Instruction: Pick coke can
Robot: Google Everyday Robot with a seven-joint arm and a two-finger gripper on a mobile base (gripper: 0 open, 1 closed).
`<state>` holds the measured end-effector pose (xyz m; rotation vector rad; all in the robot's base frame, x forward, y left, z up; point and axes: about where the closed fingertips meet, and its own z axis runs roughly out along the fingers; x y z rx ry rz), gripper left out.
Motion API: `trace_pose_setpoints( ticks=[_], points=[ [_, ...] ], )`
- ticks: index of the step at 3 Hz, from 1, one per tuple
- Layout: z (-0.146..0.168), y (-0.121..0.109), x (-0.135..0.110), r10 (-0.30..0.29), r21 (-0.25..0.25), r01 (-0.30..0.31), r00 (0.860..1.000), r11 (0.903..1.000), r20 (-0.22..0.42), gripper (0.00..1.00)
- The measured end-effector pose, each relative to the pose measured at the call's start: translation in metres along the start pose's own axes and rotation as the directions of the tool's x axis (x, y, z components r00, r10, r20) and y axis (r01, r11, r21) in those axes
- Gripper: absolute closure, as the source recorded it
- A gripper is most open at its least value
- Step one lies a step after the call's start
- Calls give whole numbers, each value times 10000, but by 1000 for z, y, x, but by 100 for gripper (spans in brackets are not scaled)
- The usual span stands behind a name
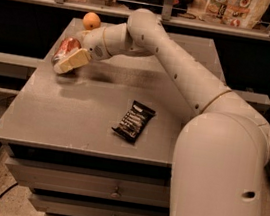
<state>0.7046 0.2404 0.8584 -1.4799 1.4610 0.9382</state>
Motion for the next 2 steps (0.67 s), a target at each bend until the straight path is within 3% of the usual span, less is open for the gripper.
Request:
trace_pose_setpoints(
  ticks=[2],
  points=[
    [-1,2,5,113,-51,-113,9999,9999,11,41]
  ],
)
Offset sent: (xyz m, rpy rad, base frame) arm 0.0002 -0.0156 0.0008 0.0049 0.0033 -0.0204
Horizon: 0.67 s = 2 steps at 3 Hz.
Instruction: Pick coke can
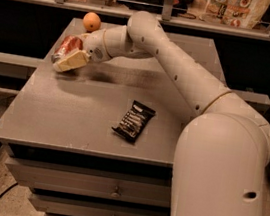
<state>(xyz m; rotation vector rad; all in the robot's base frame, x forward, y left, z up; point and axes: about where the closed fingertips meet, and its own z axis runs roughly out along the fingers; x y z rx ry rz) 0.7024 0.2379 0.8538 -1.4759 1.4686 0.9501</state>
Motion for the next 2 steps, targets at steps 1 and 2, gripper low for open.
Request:
trace_pose_setpoints(
  ticks=[1,2],
  points=[
    [-14,-1,-17,-286,217,284,9996,9994,84,64],
    [-44,-2,-53,-954,456,940,9950,9945,296,88]
  ],
)
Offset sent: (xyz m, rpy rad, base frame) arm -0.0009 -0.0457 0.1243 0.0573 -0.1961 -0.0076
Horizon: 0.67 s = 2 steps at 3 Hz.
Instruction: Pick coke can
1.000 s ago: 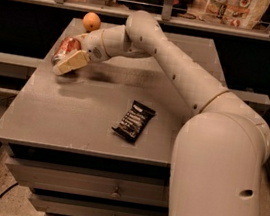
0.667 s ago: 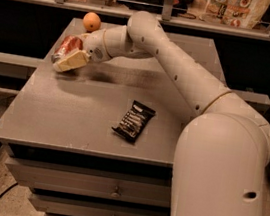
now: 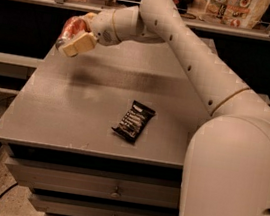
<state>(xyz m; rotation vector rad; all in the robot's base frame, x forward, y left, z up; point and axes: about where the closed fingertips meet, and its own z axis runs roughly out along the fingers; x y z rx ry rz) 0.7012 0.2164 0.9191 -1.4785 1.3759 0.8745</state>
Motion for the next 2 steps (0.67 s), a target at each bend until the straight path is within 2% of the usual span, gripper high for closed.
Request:
trace_pose_setpoints(
  ticks=[1,2],
  points=[
    [-48,-3,-55,-1132,340,1130,9936,9930,38,100],
    [-43,-3,-54,-1074,279,1071,9942,9939,84,100]
  ],
)
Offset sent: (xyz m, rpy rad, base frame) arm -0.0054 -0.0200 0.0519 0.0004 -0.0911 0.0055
